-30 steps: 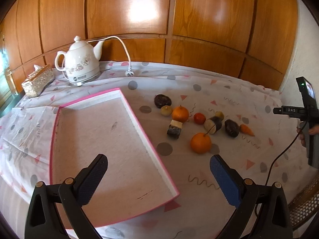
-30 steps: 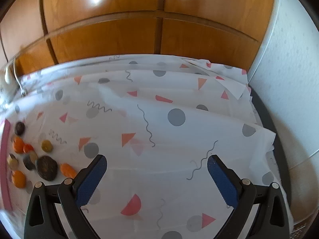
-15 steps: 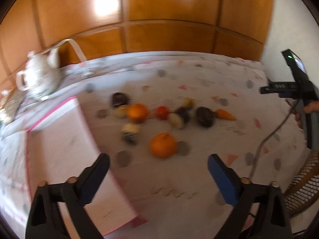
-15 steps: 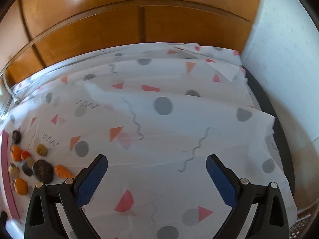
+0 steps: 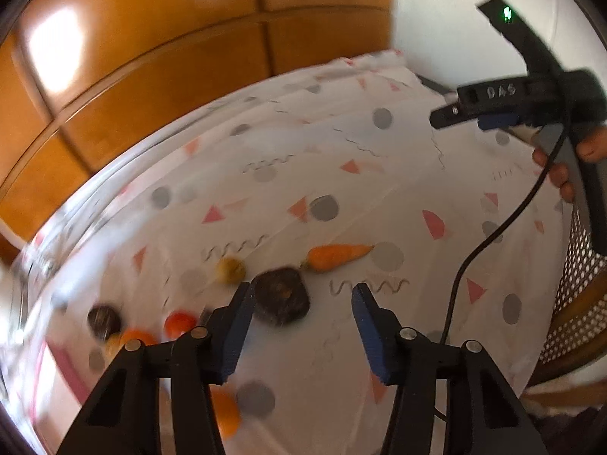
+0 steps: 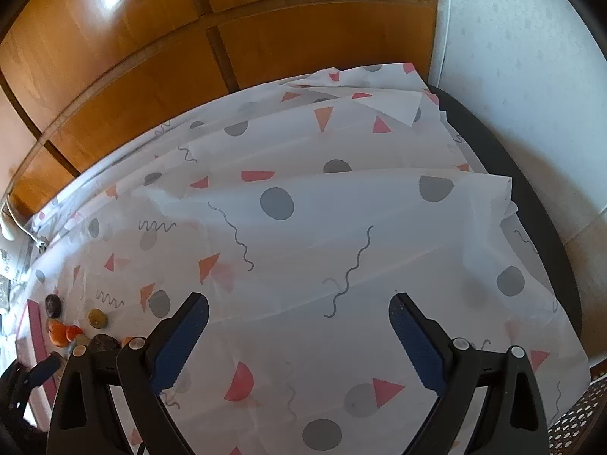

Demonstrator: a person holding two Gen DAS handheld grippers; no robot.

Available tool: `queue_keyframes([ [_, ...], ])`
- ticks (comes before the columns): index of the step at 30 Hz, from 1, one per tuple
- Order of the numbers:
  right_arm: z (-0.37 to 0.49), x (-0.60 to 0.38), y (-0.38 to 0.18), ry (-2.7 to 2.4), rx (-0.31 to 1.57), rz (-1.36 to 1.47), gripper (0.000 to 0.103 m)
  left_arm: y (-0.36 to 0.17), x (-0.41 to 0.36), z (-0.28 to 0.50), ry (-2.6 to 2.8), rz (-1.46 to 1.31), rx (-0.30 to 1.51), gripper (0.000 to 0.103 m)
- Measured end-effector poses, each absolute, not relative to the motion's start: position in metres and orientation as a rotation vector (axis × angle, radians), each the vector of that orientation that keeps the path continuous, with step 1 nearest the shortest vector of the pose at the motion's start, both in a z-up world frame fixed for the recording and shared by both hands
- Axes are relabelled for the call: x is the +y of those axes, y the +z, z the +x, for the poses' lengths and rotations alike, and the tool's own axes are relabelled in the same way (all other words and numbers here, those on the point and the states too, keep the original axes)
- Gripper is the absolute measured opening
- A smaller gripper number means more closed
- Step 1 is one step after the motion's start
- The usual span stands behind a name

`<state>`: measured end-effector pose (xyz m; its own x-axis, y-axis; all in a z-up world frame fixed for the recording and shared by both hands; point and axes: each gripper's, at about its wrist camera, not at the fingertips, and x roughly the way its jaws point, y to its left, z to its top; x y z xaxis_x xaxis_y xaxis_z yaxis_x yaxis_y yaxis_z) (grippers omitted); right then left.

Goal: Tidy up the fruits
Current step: 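Close the left tool on the orange carrot and lift it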

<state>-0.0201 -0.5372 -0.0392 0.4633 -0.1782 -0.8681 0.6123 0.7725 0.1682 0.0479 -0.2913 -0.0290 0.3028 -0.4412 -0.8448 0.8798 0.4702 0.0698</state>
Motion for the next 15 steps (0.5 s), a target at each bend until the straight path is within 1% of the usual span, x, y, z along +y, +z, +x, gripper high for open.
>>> queue_keyframes([
  [8,-0.032,-0.556,-0.035,-0.558,0.935,0.589,0.097,-0.057,-0.339,0.059,-1.023,0.772,0.893,0.055],
  [12,-0.049,-0.579,-0.035,-0.665,0.893,0.694,0.097,-0.069,-0.348,0.067,-1.018,0.779,0.915,0.055],
  [15,-0.049,-0.583,-0.037,-0.696,0.898,0.696,0.097,-0.077,-0.353,0.067,-1.014,0.793,0.912,0.056],
])
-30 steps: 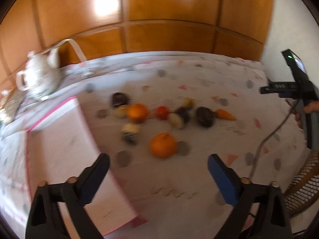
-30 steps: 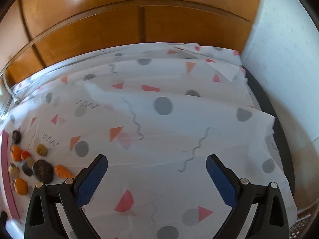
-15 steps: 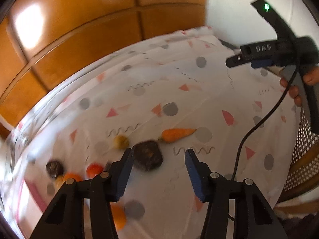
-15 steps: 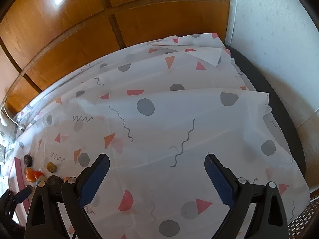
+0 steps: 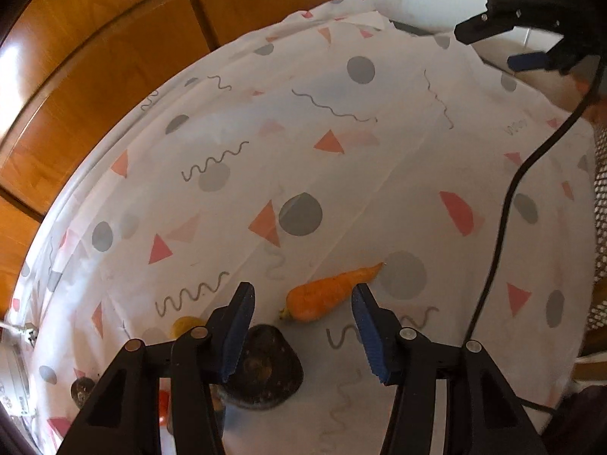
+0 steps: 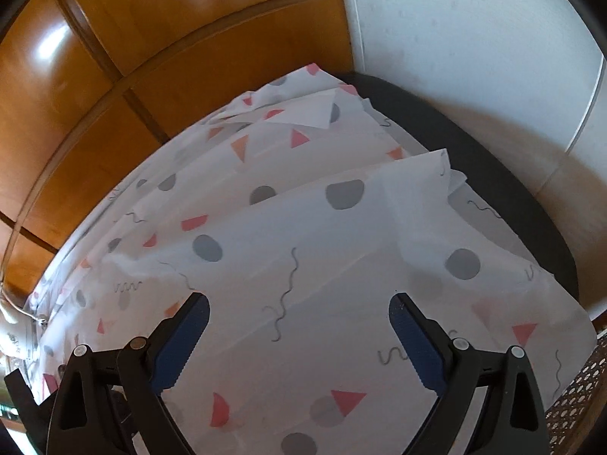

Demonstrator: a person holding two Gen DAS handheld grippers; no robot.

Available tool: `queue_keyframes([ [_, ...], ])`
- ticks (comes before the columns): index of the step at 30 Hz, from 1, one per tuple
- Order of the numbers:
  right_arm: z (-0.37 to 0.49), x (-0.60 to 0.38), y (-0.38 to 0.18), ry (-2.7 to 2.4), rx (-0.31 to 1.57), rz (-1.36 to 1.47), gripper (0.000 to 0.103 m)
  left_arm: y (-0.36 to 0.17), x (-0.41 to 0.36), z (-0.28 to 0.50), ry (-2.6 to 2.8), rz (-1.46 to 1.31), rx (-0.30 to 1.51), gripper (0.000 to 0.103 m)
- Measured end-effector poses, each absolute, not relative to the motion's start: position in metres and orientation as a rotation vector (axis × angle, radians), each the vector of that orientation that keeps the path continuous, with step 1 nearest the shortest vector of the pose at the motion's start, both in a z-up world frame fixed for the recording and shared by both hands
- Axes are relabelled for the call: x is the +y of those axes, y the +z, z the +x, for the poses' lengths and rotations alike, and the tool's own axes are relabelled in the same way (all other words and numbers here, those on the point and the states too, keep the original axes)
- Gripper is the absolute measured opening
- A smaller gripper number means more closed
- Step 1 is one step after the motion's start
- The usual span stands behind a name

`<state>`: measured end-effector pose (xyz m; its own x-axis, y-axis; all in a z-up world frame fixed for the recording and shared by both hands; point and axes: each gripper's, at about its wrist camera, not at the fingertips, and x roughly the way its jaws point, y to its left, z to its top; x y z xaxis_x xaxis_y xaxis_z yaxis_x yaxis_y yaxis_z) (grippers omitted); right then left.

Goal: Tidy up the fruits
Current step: 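Close the left tool on the orange carrot and lift it, then carry the carrot over the pink tray and open the left tool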

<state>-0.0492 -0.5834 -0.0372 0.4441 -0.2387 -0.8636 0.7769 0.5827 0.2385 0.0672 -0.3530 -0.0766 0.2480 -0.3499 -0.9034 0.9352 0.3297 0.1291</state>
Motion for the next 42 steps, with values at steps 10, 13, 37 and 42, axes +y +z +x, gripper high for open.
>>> queue_keyframes([
  [10,-0.084,-0.615,-0.045,-0.871,0.815,0.845,0.092,-0.088,-0.352,0.082,-1.056,0.664,1.003,0.043],
  [13,-0.078,-0.616,-0.052,-0.836,0.847,0.856,0.09,-0.087,-0.351,0.077,-1.048,0.649,0.993,0.027],
  [37,-0.052,-0.591,-0.049,-0.723,0.928,0.66,0.087,-0.001,-0.227,0.051,-0.742,0.185,0.875,0.025],
  [42,-0.044,-0.582,-0.047,-0.663,0.926,0.64,0.083,0.002,-0.171,0.054,-0.632,0.101,0.875,0.026],
])
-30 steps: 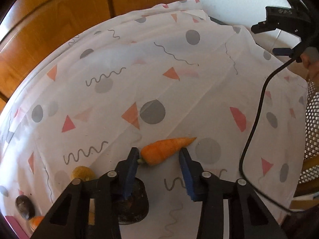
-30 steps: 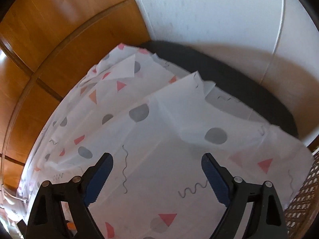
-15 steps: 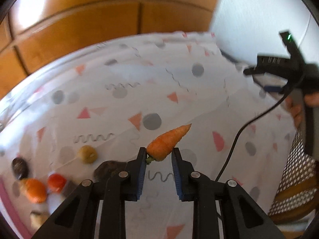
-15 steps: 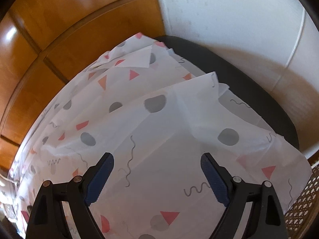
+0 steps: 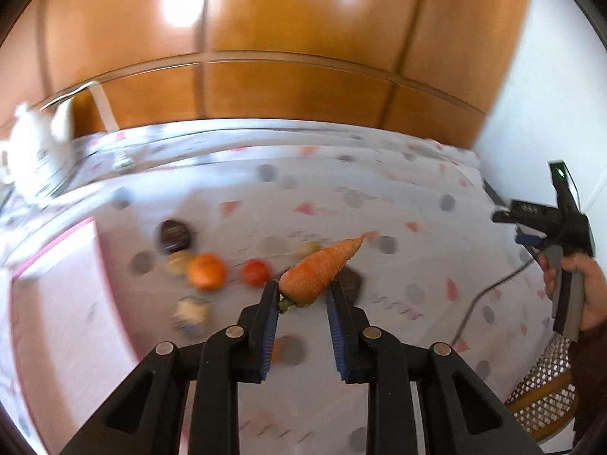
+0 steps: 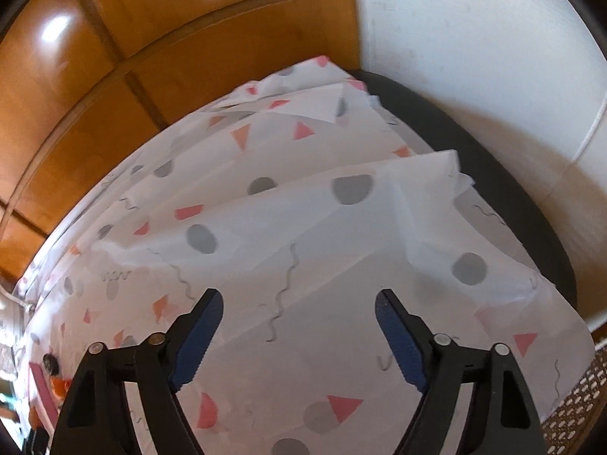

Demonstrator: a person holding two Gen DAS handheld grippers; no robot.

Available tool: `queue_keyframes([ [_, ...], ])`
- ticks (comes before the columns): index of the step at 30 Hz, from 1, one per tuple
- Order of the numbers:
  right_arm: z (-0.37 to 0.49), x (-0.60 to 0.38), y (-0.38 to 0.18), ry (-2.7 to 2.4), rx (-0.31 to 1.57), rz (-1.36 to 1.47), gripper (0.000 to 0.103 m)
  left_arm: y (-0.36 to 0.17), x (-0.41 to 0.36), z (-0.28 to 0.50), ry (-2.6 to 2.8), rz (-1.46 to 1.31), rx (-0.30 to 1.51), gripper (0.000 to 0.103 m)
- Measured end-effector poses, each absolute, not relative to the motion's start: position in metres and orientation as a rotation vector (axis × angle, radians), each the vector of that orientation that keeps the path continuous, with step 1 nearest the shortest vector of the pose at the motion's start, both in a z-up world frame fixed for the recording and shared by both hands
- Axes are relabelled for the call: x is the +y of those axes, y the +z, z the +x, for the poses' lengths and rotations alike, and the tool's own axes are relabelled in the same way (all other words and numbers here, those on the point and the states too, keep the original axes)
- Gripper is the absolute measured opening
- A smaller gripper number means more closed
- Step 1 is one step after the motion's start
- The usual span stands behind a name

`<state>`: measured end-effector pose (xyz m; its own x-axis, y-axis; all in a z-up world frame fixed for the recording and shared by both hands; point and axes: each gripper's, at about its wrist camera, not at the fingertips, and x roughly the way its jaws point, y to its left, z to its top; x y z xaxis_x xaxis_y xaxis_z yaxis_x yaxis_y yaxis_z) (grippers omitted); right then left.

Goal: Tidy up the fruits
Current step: 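Carry the carrot over the pink tray and open the left tool, then move the right tool to the brown kiwi and close on it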

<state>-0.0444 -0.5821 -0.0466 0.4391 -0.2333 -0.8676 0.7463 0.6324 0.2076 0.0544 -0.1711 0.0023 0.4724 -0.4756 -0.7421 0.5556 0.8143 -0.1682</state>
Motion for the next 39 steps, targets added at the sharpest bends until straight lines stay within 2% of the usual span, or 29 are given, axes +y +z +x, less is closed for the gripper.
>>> queue_keyframes([
  [14,-0.011,-0.535,-0.036,-0.457,0.936,0.454,0.075,-0.04,-0.005,0.075,-0.163,-0.062,0.945,0.026],
  [19,-0.002,-0.515,-0.038,-0.371,0.951,0.387,0.071,-0.057,0.021,0.073,-0.072,-0.073,0.964,0.027],
  [21,0.001,-0.507,-0.038,-0.343,0.955,0.362,0.069,-0.061,0.027,0.071,-0.054,-0.078,0.967,0.032],
  [23,0.003,-0.503,-0.039,-0.317,0.963,0.345,0.064,-0.062,0.032,0.066,-0.043,-0.08,0.959,0.052],
  [25,0.006,-0.495,-0.041,-0.284,0.976,0.323,0.06,-0.058,0.034,0.061,-0.043,-0.089,0.94,0.065],
  [30,0.013,-0.474,-0.047,-0.209,1.01,0.258,0.055,-0.046,0.038,0.056,-0.022,-0.083,0.889,0.079],
  [32,0.015,-0.464,-0.049,-0.174,1.021,0.235,0.055,-0.042,0.041,0.053,0.008,-0.082,0.872,0.093],
  [39,0.019,-0.419,-0.052,-0.031,1.049,0.147,0.055,-0.036,0.055,0.042,0.067,-0.106,0.843,0.099],
])
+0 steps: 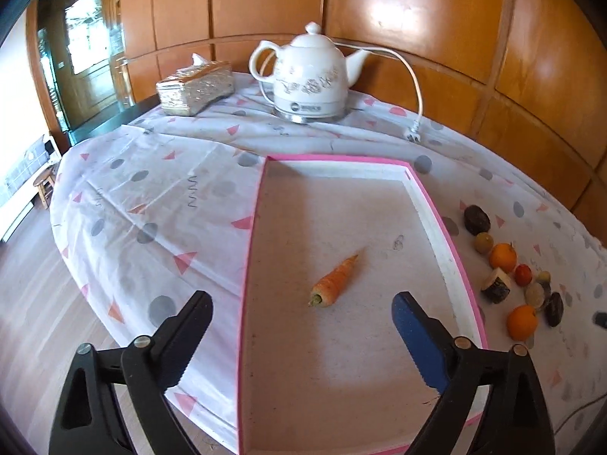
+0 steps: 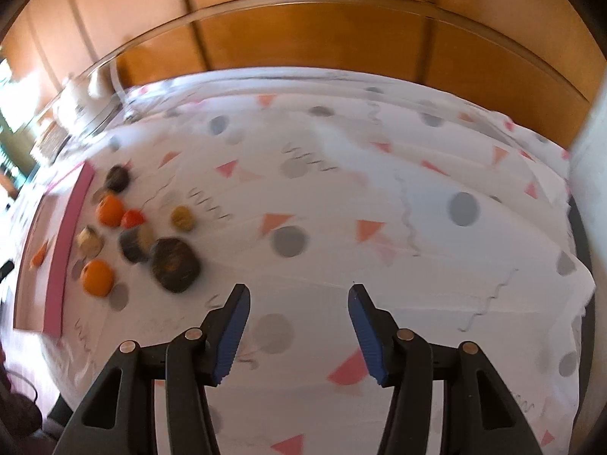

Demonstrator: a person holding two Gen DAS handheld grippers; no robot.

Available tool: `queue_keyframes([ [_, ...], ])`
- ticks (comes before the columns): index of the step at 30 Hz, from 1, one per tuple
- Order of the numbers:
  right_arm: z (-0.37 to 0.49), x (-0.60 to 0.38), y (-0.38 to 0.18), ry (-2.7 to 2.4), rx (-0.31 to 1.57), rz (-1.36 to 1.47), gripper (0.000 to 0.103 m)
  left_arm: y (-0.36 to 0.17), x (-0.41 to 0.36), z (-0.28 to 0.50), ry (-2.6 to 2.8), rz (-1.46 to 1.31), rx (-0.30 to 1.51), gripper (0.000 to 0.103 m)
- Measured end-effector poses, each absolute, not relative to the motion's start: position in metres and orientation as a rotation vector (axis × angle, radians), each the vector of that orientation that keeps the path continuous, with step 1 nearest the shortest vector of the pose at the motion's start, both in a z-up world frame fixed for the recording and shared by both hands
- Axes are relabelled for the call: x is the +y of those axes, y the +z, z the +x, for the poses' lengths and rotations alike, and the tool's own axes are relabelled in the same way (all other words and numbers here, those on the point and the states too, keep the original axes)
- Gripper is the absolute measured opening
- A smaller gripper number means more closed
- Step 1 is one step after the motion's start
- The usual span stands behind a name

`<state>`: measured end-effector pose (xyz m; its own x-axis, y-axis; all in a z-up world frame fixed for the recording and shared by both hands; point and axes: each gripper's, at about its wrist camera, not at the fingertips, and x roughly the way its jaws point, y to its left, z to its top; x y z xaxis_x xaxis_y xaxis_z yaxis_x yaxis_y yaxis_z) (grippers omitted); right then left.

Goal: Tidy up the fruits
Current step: 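Move the right tool to the brown kiwi and close on it, then carry the kiwi into the pink tray and open the right tool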

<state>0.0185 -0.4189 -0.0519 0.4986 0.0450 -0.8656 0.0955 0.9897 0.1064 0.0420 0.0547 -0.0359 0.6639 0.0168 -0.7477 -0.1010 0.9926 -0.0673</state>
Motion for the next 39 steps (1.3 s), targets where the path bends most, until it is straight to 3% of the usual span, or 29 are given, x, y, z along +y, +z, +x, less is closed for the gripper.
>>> queue_keyframes([
  [6,0.028,-0.389,-0.05,0.036,1.063,0.143,0.055,-0.03,0.06,0.033,0.071,-0.104,0.806,0.102],
  [10,0.044,-0.374,-0.053,0.04,1.061,0.201,0.042,-0.029,0.057,0.029,0.054,-0.085,0.8,0.102],
  [26,0.126,-0.329,-0.086,-0.014,1.131,0.245,0.039,-0.03,0.079,0.02,0.133,-0.107,0.794,0.102],
  [27,0.13,-0.328,-0.091,-0.016,1.148,0.24,0.028,-0.032,0.081,0.02,0.137,-0.112,0.798,0.102],
  [28,0.132,-0.327,-0.097,-0.015,1.165,0.235,0.027,-0.033,0.082,0.02,0.14,-0.116,0.801,0.102],
  [39,0.12,-0.333,-0.075,-0.045,1.062,0.261,0.027,-0.036,0.091,0.02,0.149,-0.153,0.804,0.102],
])
